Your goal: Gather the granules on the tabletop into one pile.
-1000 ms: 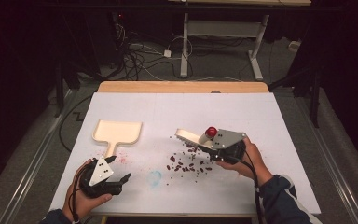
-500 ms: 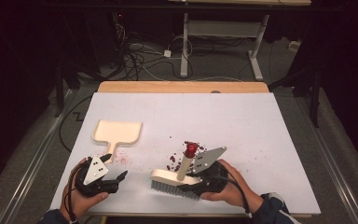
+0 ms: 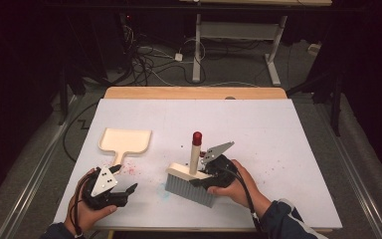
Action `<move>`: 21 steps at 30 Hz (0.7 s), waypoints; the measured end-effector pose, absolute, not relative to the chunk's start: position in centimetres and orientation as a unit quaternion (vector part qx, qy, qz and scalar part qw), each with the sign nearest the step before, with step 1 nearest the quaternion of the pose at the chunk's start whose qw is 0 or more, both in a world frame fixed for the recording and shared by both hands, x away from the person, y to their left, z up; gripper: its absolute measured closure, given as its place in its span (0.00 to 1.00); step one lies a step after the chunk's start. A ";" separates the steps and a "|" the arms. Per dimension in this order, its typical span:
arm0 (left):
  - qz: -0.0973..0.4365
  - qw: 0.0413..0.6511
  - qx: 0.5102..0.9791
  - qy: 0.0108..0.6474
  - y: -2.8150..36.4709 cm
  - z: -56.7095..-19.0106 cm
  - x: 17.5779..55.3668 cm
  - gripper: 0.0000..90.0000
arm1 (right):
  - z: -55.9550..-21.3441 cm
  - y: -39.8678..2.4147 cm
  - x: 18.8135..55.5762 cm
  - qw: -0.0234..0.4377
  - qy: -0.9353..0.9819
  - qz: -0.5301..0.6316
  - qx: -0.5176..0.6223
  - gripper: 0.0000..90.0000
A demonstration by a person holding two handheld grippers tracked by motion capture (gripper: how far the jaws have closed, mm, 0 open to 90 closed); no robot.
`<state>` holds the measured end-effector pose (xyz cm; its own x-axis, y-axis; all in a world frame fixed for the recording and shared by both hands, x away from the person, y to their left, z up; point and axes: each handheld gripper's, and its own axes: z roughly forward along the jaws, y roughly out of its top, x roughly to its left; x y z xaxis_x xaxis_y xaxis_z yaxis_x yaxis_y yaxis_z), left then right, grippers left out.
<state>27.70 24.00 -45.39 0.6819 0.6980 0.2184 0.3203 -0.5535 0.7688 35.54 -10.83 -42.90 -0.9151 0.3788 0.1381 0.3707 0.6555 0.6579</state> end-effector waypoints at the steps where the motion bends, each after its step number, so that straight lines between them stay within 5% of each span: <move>1: 0.260 0.363 0.843 0.299 23.9 -45.4 27.6 0.24 | -42.9 -11.0 35.8 0.006 0.909 0.360 0.210 0.75; 21: 0.245 0.359 0.850 0.299 23.5 -45.6 27.5 0.24 | -42.0 -13.5 37.7 0.071 0.881 0.368 0.290 0.75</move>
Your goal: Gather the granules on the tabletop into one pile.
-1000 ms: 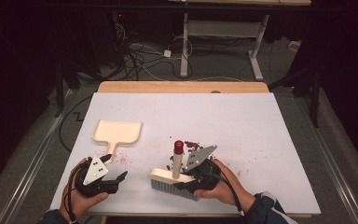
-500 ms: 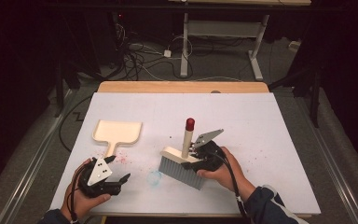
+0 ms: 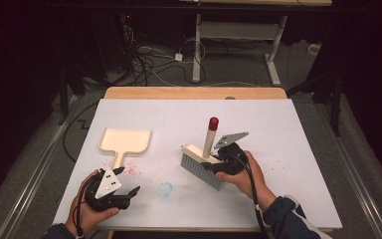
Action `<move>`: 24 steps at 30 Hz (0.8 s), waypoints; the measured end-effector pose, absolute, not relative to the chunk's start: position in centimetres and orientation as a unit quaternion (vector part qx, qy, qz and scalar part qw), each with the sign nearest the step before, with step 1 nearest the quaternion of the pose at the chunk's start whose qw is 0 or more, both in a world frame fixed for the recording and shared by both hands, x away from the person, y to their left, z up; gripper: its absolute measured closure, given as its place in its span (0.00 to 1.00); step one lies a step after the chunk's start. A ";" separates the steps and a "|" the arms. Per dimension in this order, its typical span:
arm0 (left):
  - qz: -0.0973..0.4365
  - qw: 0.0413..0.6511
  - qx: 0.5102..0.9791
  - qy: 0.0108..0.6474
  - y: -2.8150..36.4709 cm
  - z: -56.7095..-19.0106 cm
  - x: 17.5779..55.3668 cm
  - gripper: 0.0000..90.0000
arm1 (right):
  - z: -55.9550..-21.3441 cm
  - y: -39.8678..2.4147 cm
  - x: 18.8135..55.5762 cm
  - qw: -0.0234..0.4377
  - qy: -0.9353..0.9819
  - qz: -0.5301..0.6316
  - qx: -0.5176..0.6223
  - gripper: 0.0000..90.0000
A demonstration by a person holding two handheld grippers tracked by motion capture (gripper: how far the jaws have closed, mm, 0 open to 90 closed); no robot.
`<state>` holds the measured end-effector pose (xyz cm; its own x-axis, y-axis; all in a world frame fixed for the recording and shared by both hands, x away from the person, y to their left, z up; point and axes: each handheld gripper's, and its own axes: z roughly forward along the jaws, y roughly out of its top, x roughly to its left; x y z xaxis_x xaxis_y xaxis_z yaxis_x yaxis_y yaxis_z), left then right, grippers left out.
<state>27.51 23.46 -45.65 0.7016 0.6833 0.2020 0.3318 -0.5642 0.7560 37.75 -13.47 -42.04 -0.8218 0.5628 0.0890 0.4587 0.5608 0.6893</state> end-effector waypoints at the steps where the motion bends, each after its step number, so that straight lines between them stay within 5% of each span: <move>1: 0.245 0.358 0.850 0.299 23.4 -45.7 27.5 0.24 | -41.9 -13.6 37.8 0.071 0.879 0.371 0.291 0.75; 13: 0.246 0.352 0.853 0.297 23.4 -45.7 27.3 0.24 | -39.2 -15.6 34.3 0.055 0.901 0.402 0.151 0.75; 24: 0.239 0.347 0.860 0.289 23.1 -45.8 27.4 0.24 | -41.4 -18.3 33.5 0.003 0.934 0.357 0.003 0.75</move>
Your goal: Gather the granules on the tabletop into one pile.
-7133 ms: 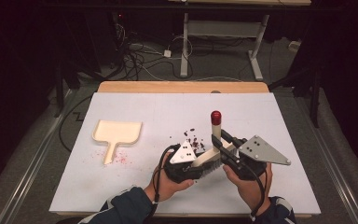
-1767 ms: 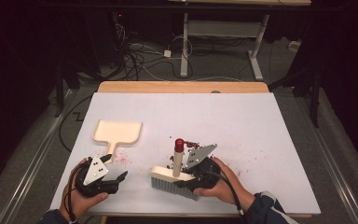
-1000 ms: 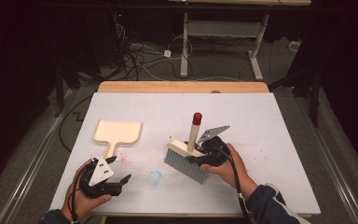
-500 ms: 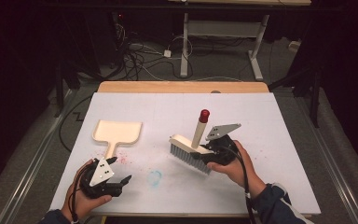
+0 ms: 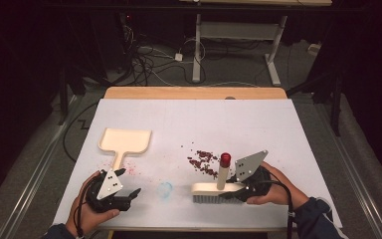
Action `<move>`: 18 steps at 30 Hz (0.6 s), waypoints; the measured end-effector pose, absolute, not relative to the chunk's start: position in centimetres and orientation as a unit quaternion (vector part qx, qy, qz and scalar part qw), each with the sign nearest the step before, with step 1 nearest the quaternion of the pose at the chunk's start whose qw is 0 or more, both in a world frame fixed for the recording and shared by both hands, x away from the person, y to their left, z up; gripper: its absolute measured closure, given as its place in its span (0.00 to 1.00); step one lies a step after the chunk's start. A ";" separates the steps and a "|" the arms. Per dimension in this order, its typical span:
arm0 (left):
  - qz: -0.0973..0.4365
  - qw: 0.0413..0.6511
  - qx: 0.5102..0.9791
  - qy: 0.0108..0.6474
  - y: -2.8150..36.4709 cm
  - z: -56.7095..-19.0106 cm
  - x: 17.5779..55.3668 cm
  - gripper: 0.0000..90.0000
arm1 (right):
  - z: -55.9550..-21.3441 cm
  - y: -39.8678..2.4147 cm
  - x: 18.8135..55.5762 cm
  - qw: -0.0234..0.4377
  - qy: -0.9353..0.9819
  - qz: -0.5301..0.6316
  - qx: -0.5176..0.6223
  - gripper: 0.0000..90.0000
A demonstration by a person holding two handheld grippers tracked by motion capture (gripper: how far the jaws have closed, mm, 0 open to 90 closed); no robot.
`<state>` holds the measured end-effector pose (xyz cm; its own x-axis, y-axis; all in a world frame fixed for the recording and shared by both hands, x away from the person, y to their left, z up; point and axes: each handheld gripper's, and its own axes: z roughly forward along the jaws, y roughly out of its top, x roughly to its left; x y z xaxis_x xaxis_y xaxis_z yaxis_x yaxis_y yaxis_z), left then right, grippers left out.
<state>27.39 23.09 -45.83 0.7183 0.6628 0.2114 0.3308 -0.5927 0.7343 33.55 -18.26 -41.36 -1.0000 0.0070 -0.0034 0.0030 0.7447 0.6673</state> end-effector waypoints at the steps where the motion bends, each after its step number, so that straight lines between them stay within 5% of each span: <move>1: 0.239 0.345 0.861 0.288 23.0 -45.8 27.4 0.24 | -41.6 -18.4 34.0 0.001 0.931 0.365 0.003 0.75; 18: 0.236 0.345 0.864 0.281 22.7 -46.1 27.7 0.24 | -42.2 -16.9 42.1 0.016 0.921 0.390 0.008 0.75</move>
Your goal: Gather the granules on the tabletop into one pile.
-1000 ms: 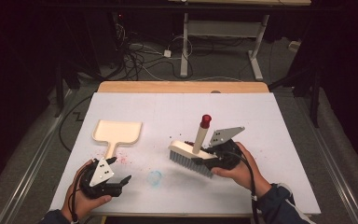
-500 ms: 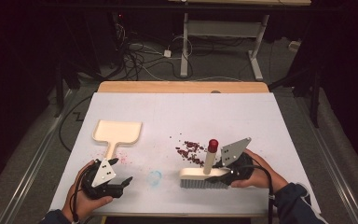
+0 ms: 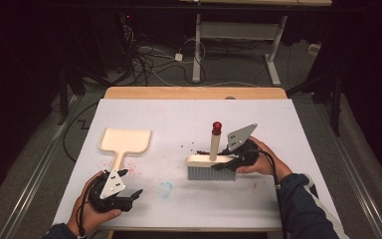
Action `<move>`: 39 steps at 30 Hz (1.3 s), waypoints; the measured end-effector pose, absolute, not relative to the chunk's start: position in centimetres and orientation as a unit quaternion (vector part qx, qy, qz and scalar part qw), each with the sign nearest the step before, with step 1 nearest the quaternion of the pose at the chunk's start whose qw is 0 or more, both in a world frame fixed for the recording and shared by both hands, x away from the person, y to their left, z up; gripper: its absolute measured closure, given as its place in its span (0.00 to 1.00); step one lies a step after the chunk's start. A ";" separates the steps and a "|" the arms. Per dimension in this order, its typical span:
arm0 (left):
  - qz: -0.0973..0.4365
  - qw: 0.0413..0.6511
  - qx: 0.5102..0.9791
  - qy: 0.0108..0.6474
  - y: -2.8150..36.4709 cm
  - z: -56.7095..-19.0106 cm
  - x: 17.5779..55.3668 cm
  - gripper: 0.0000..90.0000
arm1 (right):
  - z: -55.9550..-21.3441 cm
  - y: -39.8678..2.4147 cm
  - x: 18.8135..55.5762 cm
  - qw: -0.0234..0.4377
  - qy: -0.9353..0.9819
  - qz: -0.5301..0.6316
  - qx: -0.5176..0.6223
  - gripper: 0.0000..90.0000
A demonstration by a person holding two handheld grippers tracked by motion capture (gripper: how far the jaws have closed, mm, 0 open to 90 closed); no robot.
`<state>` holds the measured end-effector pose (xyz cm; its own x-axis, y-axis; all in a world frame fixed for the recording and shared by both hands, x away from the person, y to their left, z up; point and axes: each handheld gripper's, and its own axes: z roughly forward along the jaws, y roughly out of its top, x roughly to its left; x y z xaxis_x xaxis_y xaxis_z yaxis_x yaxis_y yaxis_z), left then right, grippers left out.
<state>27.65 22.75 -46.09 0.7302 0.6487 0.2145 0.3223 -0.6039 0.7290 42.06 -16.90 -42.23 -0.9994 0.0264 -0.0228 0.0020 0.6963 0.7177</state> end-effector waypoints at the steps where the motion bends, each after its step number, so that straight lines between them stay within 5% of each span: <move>1: 0.236 0.345 0.864 0.281 22.7 -46.1 27.6 0.24 | -42.2 -16.7 42.4 0.015 0.921 0.390 0.009 0.75; 11: 0.235 0.345 0.866 0.276 22.8 -46.0 27.5 0.24 | -41.2 -16.1 42.1 0.044 0.915 0.400 0.021 0.75; 22: 0.242 0.339 0.868 0.270 22.8 -45.8 27.2 0.24 | -38.2 -21.0 37.4 0.167 0.864 0.440 0.177 0.75; 27: 0.244 0.342 0.866 0.271 22.8 -45.7 27.1 0.24 | -39.5 -22.8 35.4 0.239 0.837 0.391 0.299 0.75; 39: 0.242 0.341 0.867 0.269 22.5 -45.7 27.4 0.24 | -42.5 -18.7 35.5 0.284 0.806 0.317 0.412 0.75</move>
